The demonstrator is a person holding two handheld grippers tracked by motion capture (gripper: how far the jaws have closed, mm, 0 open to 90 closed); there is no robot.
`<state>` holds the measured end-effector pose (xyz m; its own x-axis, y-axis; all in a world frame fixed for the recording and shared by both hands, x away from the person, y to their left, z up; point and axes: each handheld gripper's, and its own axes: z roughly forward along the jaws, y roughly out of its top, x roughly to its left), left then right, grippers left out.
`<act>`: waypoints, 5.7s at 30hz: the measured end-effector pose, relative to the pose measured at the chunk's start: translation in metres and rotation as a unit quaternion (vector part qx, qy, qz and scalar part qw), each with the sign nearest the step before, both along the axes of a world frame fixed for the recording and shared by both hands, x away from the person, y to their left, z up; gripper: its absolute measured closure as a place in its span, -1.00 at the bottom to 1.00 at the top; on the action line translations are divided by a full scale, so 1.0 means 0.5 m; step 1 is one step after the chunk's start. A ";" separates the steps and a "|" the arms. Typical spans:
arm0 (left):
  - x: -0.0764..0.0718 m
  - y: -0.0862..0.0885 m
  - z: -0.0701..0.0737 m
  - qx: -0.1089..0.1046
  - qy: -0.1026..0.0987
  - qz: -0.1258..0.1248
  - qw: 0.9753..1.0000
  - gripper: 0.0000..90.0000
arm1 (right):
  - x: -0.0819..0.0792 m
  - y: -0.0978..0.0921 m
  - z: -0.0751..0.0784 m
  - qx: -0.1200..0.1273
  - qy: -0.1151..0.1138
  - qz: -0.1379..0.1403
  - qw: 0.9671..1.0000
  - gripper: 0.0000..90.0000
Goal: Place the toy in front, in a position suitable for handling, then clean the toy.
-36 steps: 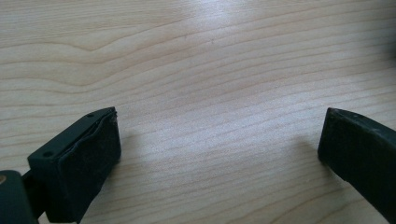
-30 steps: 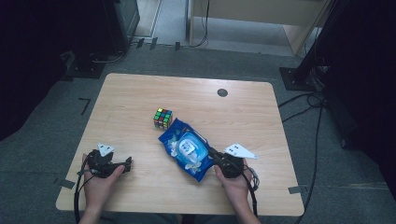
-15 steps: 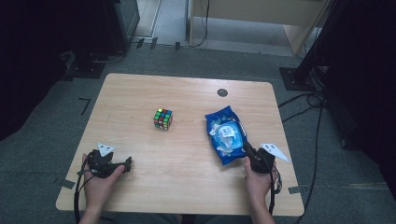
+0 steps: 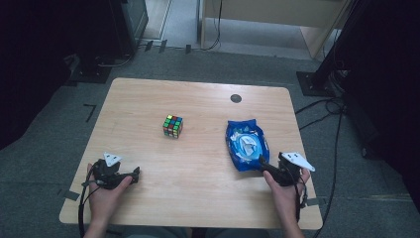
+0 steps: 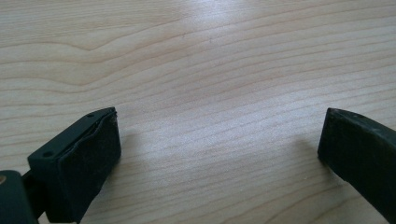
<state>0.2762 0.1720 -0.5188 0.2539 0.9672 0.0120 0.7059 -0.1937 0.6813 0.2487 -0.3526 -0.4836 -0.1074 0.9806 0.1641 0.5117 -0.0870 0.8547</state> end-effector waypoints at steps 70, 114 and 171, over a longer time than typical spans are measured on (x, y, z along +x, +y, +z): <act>0.133 -0.255 0.065 -0.012 -0.087 -0.126 0.988 -0.24 | -0.093 -0.086 -0.074 -0.035 0.063 0.025 0.997 -0.87; 0.059 -0.211 0.009 0.001 -0.043 -0.115 0.992 -0.56 | -0.092 -0.082 -0.075 -0.045 0.065 0.020 0.997 -0.86; 0.047 -0.216 0.073 -0.040 -0.072 -0.187 0.979 -0.25 | 0.111 0.095 0.016 -0.030 0.103 0.084 0.991 0.08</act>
<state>0.2997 0.0641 -0.4821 0.5917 0.8062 0.0009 0.4915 -0.3616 0.7922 0.3044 -0.3049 -0.4756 -0.2397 0.9605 0.1413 0.6783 0.0616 0.7322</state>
